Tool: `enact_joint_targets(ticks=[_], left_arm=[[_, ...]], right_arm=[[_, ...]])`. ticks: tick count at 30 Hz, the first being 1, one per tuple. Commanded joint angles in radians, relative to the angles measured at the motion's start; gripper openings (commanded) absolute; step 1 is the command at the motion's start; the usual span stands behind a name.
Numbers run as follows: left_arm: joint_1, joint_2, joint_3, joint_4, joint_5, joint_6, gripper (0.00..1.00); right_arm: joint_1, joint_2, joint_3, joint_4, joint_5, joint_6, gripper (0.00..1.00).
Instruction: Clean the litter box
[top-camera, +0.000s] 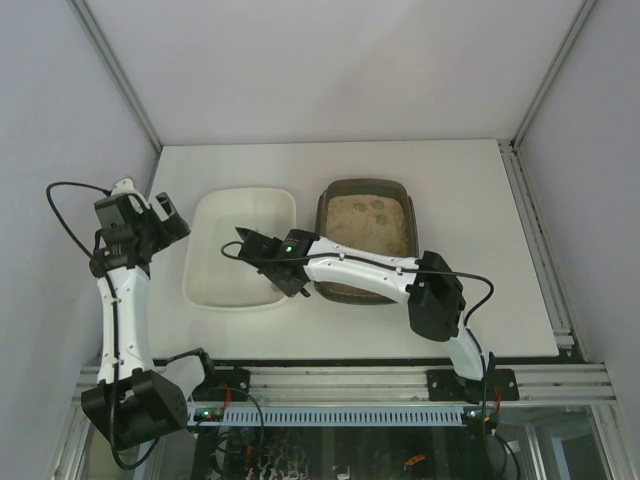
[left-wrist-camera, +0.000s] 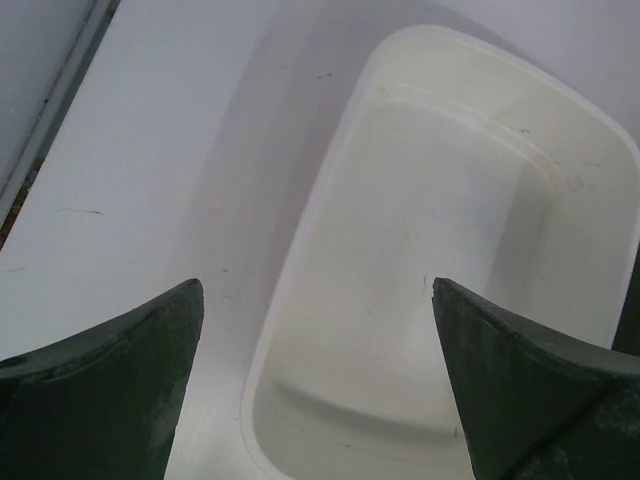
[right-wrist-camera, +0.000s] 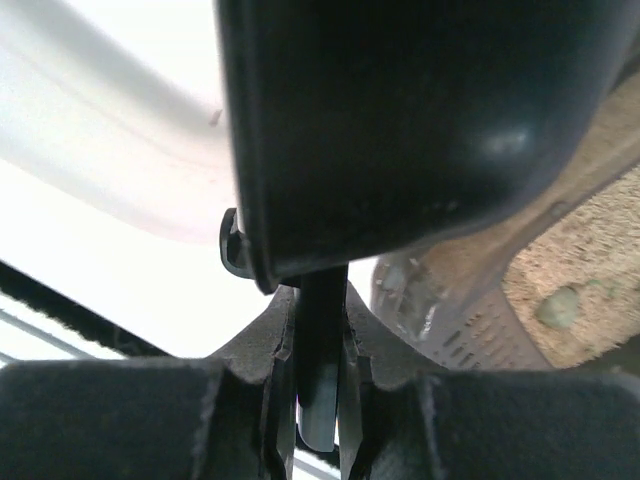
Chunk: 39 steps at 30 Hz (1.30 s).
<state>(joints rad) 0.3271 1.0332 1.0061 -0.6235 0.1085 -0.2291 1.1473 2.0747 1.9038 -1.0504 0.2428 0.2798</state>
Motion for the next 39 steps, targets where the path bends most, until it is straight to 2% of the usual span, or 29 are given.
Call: enact_joint_targets(ticks=[1,8,13,18,20,24,26,30,34,39], left_arm=[[0.004,-0.01,-0.037,0.051,-0.066,-0.002,1.0],[0.004,-0.023,-0.052,0.075,-0.066,0.003,1.0],[-0.005,-0.016,-0.052,0.073,0.014,0.019,1.0],[-0.234,0.003,-0.007,0.063,-0.17,0.112,1.0],[-0.299,0.027,0.022,0.064,-0.135,0.101,1.0],[-0.414,0.122,0.129,0.043,0.031,0.044,1.0],[-0.51,0.166,0.181,0.027,0.044,0.038,1.0],[-0.661,0.252,0.23,0.051,0.102,-0.046,1.0],[-0.695,0.369,0.246,0.133,0.213,-0.222,1.0],[-0.73,0.522,0.355,0.139,0.211,-0.306,1.0]], right_arm=[[0.012,0.012,0.076,-0.081,0.223,-0.05,0.0],[0.037,-0.007,0.071,-0.061,0.291,-0.066,0.0],[0.032,-0.067,0.063,-0.06,0.327,-0.04,0.0],[-0.045,-0.245,0.031,-0.167,0.23,0.092,0.0],[-0.096,-0.288,0.025,-0.277,0.193,0.179,0.0],[-0.213,-0.329,-0.017,-0.489,0.142,0.373,0.0],[-0.254,-0.344,-0.068,-0.537,0.13,0.412,0.0],[-0.326,-0.391,-0.178,-0.47,0.028,0.39,0.0],[-0.411,-0.353,-0.177,-0.453,-0.038,0.352,0.0],[-0.463,-0.272,-0.141,-0.422,-0.086,0.304,0.0]])
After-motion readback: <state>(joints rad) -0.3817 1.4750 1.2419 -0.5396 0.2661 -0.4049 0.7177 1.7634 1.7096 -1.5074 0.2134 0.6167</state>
